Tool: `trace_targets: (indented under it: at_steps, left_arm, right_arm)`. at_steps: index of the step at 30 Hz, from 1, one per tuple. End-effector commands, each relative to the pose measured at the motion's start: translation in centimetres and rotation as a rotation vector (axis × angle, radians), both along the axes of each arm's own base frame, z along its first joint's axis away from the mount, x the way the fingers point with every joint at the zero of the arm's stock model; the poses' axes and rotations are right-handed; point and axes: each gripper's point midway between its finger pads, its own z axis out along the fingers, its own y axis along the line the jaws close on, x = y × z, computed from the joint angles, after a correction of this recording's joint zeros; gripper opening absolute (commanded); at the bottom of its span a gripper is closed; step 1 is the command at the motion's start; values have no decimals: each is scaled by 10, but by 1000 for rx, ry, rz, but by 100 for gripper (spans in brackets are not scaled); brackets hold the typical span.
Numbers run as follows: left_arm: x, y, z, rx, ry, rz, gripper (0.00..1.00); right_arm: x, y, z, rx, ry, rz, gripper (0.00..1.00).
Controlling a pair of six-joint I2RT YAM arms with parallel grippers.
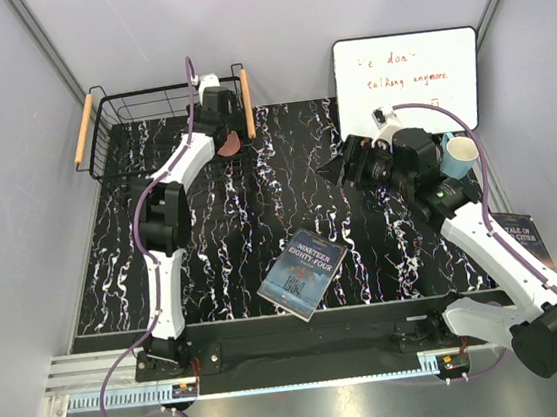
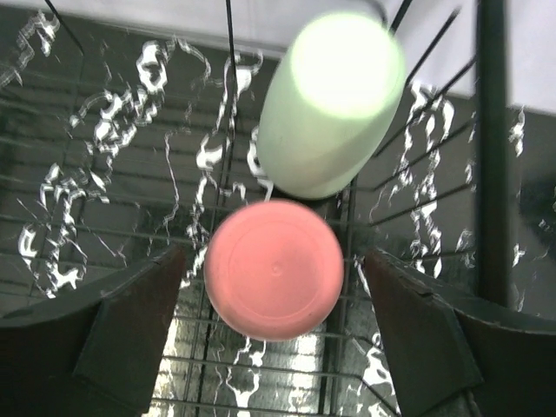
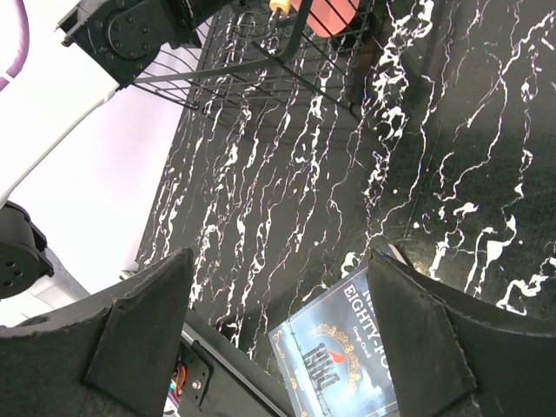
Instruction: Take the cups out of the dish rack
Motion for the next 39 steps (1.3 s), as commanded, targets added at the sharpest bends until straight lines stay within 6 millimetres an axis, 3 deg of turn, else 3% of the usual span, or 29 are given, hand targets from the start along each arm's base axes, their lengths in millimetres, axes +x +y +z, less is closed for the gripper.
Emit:
trace_targets:
  at_steps: [1,4,7,9,10,13,16,17,20,21,23,24,27,32,33,34,35,36,37,38,39]
  left_arm:
    - [-3,-8,-7,-47,4,-20,89]
    - [-6,-9,-11,-48,14,-24,85]
    - [-6,-6,-9,-44,11,-17,59]
    - [-7,-6,-5,-43,5,-19,16]
    - [-8,-7,-2,-44,2,-20,0]
    - [-11,-4,5,-44,-8,-11,0]
    - [-16,2,26,-44,-41,7,0]
    - [-19,3,44,-52,-73,9,0]
    - [-27,7,76,-69,-131,18,0]
    - [-32,9,106,-89,-182,17,0]
    - [-41,10,133,-122,-228,18,0]
    - [-49,12,158,-149,-270,13,0]
    - [-66,10,186,-232,-319,-23,0]
    - [-120,-6,260,-449,-471,-200,0]
    - [-129,-10,249,-481,-453,-231,0]
    - [-144,-26,255,-566,-447,-323,0]
    - [-163,-29,284,-613,-526,-382,0]
    - [-174,-36,286,-653,-530,-428,0]
    - [-191,-49,270,-733,-471,-495,0]
    - [-209,-51,289,-777,-532,-544,0]
    - [-220,-55,287,-820,-531,-578,0]
  right_arm:
    - [0,5,8,30,-22,12,88]
    - [0,5,8,30,-21,9,88]
    - [-2,4,8,33,-22,8,88]
    - [-2,5,8,37,-21,7,88]
    - [-2,4,6,35,-17,4,88]
    - [-3,3,8,42,-20,1,88]
    - [-5,2,9,41,-26,-3,88]
    - [-5,2,11,43,-30,-3,88]
    - [-6,1,13,44,-41,-5,87]
    - [-7,1,16,48,-47,-4,88]
    - [-7,1,17,51,-52,-6,87]
    - [-8,1,20,55,-60,-4,87]
    - [-11,0,26,62,-78,1,88]
    - [-20,-2,43,87,-117,7,88]
    - [-22,-2,46,95,-126,15,88]
    - [-25,-2,52,104,-141,22,88]
    - [-27,-1,56,114,-148,32,88]
    - [-29,-1,59,123,-154,37,88]
    - [-33,-1,64,137,-163,46,88]
    - [-38,2,70,156,-178,70,89]
    - [-40,3,72,167,-179,81,88]
